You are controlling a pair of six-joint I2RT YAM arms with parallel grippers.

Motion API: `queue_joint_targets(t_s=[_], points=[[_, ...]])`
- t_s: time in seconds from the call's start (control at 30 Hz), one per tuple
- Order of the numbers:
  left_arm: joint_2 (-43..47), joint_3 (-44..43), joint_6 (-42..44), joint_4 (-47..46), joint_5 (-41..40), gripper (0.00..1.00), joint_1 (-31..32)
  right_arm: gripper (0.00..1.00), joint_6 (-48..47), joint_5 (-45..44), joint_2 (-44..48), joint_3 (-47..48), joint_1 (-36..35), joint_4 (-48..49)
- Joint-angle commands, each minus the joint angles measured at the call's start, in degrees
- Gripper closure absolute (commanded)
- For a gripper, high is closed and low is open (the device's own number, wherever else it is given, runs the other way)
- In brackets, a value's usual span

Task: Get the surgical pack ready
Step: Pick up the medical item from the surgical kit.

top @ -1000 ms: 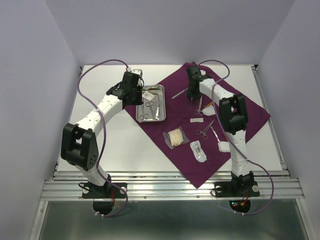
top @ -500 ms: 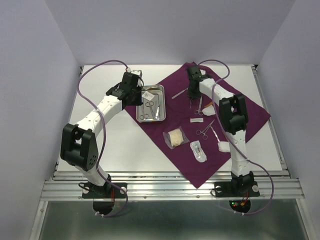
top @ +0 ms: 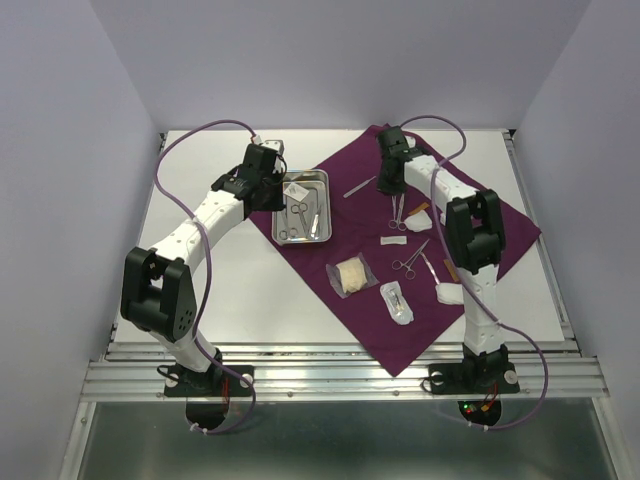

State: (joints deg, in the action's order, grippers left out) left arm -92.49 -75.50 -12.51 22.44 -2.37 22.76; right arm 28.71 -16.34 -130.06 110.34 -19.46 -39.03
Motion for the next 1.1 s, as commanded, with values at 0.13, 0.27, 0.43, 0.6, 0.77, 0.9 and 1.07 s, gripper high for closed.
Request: queue_joint_targets(t_s=[0.13,0.27,0.43,0.6,0.77,0.9,1.07], points=[[2.2,-0.5,0.3,-0.9,0.3,0.72,-0.3,0.97,-0.7,-1.4,4.6,-2.1,0.4,1.1],[2.3,-0.6,0.6,-0.7,0.1,0.72,-0.3,0.79,-1.1,-0.3,2.9,-0.9,1.4,0.4],[2.4,-0.3,0.6,-0.6,-0.2,0.72,-0.3,0.59,-3.3,1.4,1.0,1.4,2.6,-0.3],[2.3,-0.5,0.7,-0.6,-0.2,0.72,-0.3,0.58,-4.7,2.0,-1.2,5.1,3.7,-2.3],[2.3,-0.5,0.7,-0.6,-0.2,0.72,-0.3,0.6,-6.0,3.8,-3.7,7.4,4.3,-4.5],[2.3,-0.5,0.6,-0.6,-0.3,0.72,-0.4,0.62,-6.6,4.9,-4.4,7.3,4.3,-4.9],[2.1,-0.3,0.6,-0.6,-0.2,0.72,-0.4,0.65,-7.3,6.2,-4.8,6.1,4.3,-5.1]])
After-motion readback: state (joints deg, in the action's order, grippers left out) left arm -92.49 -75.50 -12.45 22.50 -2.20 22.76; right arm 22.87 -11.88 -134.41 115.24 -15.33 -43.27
